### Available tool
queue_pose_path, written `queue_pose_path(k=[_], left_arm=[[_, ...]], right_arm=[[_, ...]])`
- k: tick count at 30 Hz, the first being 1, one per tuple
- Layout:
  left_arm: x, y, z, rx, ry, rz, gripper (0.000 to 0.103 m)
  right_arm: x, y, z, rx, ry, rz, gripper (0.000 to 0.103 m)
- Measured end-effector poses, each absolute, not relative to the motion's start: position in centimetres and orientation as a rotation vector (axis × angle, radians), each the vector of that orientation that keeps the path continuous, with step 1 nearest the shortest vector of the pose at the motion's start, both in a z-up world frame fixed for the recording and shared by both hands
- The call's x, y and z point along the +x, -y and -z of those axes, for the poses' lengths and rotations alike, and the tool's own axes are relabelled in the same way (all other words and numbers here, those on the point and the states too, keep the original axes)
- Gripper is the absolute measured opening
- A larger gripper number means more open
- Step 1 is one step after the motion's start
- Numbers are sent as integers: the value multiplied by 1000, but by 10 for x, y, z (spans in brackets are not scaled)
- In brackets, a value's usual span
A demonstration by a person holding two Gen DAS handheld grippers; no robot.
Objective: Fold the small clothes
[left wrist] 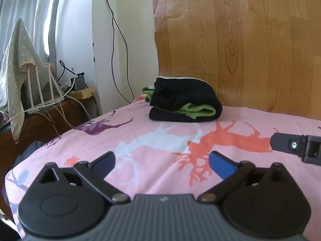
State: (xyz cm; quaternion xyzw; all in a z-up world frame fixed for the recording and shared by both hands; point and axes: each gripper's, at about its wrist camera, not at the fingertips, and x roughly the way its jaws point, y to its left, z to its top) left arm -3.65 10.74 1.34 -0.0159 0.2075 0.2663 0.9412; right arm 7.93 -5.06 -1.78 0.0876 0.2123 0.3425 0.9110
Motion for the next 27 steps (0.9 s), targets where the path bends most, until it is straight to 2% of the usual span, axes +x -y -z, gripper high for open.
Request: queue_pose_path(k=[27], left_arm=[[-31, -107, -11, -12, -461, -570, 103]], right_arm=[[79, 51, 19, 174, -448, -714, 80]])
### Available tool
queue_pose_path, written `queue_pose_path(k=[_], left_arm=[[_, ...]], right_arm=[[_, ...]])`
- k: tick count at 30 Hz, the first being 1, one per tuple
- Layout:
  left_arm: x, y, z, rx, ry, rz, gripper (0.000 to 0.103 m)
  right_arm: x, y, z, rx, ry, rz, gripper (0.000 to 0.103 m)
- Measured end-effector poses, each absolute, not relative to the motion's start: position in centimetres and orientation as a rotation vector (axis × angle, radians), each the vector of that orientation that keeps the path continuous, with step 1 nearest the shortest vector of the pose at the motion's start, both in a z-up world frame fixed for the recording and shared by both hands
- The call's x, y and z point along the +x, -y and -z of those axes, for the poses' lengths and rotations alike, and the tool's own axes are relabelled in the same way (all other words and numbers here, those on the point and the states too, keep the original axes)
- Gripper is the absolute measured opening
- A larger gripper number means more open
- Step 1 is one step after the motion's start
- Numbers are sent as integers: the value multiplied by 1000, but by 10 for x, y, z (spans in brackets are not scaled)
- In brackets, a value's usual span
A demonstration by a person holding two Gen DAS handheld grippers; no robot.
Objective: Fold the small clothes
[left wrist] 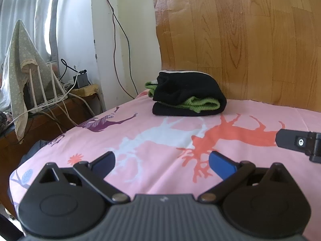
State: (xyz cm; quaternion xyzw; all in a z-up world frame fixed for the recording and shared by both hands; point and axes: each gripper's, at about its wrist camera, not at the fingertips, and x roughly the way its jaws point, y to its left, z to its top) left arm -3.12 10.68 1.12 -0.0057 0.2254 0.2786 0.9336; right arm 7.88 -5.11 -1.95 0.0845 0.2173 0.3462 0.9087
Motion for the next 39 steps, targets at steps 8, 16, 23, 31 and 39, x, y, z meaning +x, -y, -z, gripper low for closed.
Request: queue_pose_path(k=[8, 16, 23, 31, 39], left_arm=[[-34, -106, -11, -18, -448, -556, 103], [-29, -109, -11, -26, -491, -531, 103], [-36, -114, -15, -73, -515, -590, 103], [-52, -87, -32, -63, -555, -555, 103], [-50, -57, -48, 11, -616, -568, 103]], right_arm=[[79, 50, 19, 164, -448, -717, 80], [77, 43, 18, 116, -445, -713, 84], [60, 55, 12, 76, -486, -738, 86], [34, 89, 12, 82, -442, -728, 87], [38, 110, 13, 148, -446, -684, 87]])
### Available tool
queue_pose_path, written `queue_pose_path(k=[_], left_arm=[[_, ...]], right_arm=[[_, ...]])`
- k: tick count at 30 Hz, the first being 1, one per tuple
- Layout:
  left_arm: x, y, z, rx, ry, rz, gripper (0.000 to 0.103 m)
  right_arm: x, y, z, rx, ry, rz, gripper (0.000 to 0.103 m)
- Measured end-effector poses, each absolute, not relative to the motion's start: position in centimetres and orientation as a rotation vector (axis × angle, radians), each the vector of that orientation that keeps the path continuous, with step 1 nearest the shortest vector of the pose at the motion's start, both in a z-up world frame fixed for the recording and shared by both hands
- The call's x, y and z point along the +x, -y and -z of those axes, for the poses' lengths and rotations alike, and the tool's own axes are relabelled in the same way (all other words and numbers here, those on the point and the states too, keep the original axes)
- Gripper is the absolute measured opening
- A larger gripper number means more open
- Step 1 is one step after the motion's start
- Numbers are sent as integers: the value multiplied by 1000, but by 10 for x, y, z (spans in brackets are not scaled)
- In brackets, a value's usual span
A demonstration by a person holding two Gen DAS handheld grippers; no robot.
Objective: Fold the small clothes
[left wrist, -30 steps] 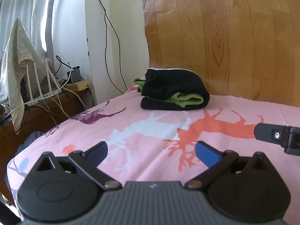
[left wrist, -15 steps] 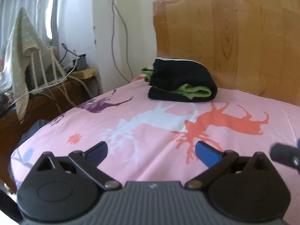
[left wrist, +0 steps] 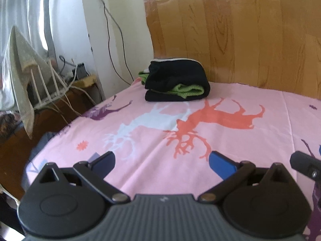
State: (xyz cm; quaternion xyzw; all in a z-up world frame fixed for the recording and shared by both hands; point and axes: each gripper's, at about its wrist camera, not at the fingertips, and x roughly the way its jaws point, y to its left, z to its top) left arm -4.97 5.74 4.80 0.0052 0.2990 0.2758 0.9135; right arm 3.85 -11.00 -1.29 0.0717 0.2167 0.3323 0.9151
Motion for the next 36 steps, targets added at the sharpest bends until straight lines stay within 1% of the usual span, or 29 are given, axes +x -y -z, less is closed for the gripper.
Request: queue_pose_path(k=[5, 16, 36], left_arm=[[-52, -51, -55, -9, -642, -562, 103], [-65, -46, -64, -63, -628, -545, 103], [-73, -40, -68, -66, -608, -420, 103]], right_arm=[[34, 116, 10, 166, -436, -693, 87], [18, 121, 1, 179, -414, -715, 88], [6, 123, -4, 177, -445, -689, 89]])
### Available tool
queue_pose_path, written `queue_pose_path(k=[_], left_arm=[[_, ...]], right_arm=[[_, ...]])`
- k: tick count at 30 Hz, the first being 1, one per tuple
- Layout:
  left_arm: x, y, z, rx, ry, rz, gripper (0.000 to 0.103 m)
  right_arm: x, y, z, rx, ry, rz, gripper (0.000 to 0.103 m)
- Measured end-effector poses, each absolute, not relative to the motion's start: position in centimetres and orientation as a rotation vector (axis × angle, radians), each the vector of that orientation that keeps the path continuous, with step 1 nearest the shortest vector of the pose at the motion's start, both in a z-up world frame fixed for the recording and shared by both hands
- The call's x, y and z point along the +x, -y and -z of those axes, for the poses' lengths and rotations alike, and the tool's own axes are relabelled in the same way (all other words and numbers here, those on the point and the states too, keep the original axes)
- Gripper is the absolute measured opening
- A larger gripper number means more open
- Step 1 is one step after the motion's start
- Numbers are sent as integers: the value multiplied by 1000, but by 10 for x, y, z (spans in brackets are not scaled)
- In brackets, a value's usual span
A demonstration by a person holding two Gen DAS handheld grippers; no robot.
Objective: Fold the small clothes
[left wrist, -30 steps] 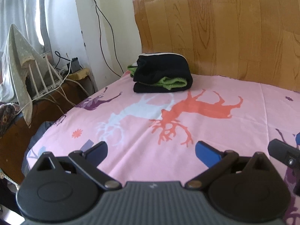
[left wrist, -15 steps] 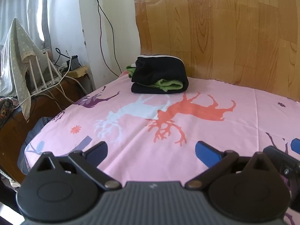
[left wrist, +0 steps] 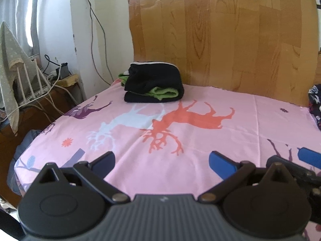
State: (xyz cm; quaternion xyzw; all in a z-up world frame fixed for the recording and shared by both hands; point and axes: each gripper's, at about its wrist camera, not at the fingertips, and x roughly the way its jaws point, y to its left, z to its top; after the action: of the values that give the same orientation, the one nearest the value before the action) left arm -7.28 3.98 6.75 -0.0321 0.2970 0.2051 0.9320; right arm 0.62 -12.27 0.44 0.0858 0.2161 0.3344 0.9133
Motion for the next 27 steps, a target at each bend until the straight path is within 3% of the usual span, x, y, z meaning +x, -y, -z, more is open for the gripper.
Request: queue_pose_path(k=[27], left_arm=[[-79, -51, -63, -69, -656, -350, 103]], right_arm=[[2, 116, 7, 208, -508, -656, 89]])
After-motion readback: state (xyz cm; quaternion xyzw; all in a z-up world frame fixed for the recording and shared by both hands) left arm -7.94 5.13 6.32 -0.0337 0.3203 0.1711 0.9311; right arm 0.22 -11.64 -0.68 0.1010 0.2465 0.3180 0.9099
